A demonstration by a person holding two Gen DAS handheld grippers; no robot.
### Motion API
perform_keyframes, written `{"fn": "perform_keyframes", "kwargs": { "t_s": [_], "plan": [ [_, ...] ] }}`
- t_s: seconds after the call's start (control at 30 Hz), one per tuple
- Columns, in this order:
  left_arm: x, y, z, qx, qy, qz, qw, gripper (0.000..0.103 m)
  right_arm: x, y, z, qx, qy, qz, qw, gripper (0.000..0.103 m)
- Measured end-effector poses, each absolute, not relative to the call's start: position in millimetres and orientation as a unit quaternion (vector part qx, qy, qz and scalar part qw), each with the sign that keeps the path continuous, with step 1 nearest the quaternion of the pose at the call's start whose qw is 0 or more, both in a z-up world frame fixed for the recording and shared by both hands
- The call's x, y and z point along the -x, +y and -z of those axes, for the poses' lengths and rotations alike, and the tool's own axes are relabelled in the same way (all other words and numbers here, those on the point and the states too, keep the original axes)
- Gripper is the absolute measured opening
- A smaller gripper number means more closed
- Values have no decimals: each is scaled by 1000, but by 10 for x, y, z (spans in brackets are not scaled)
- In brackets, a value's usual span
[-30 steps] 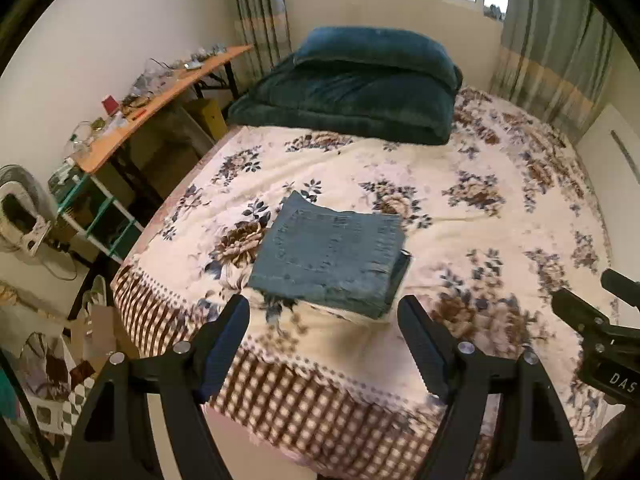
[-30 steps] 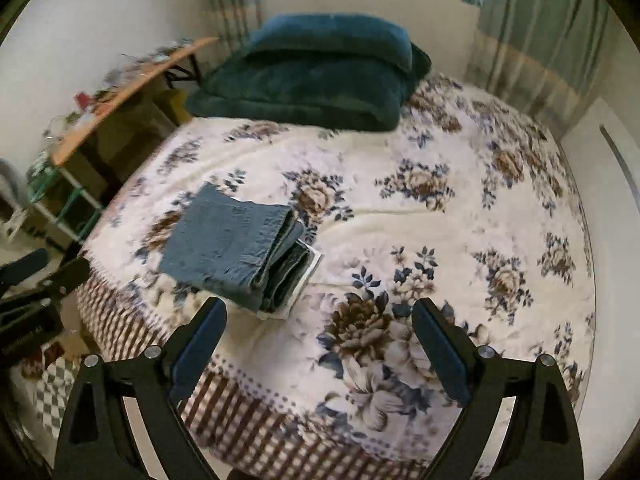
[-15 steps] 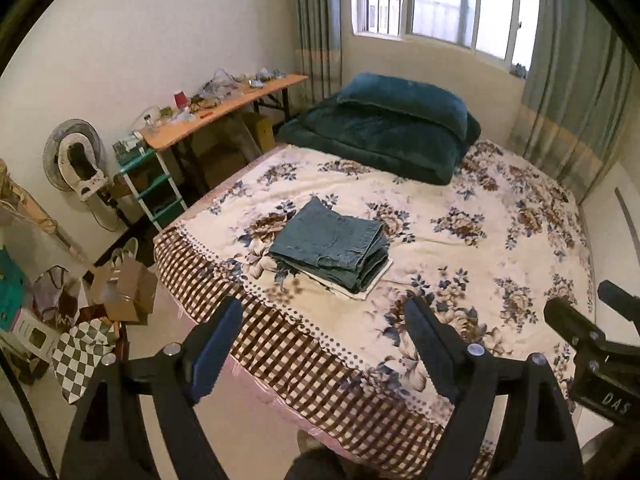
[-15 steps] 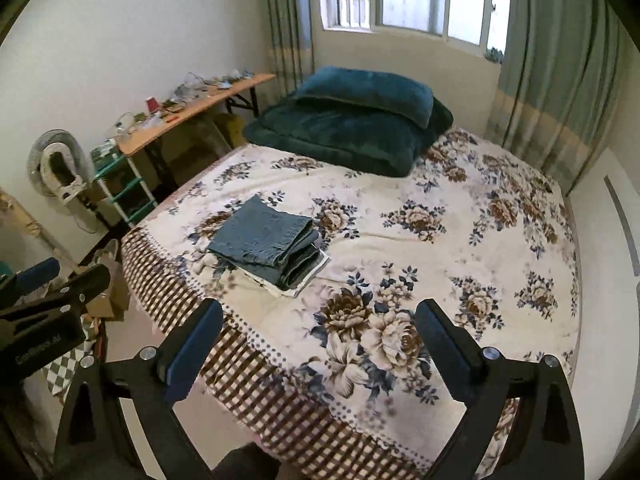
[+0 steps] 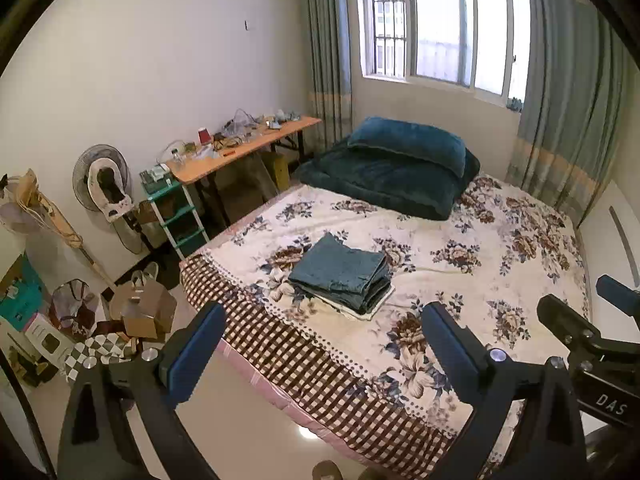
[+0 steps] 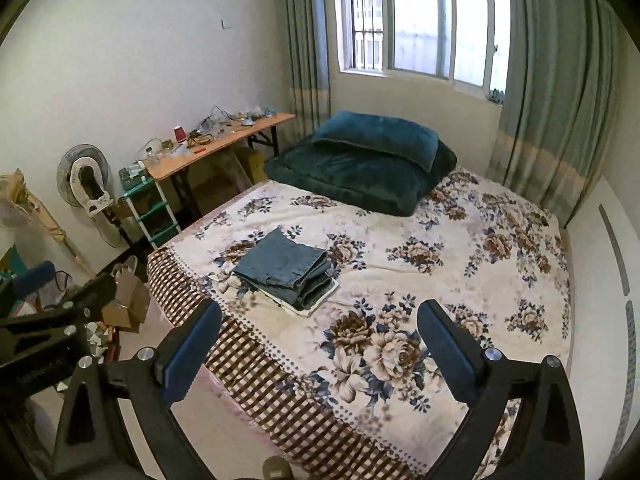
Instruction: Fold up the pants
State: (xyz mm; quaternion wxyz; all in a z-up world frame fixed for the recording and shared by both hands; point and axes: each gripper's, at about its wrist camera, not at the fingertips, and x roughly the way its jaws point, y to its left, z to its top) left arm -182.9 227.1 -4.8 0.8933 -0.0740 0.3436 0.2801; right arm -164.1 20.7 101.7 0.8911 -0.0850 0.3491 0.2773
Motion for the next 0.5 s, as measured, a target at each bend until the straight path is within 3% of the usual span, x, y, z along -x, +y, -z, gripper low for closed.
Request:
{"fn": "perform_keyframes", "kwargs": {
  "t_s": [0.5],
  "plan": [
    [1948, 2458, 205, 105, 344, -309, 881, 101, 1926, 170, -1172, 82, 351, -276, 891, 101]
  ]
}}
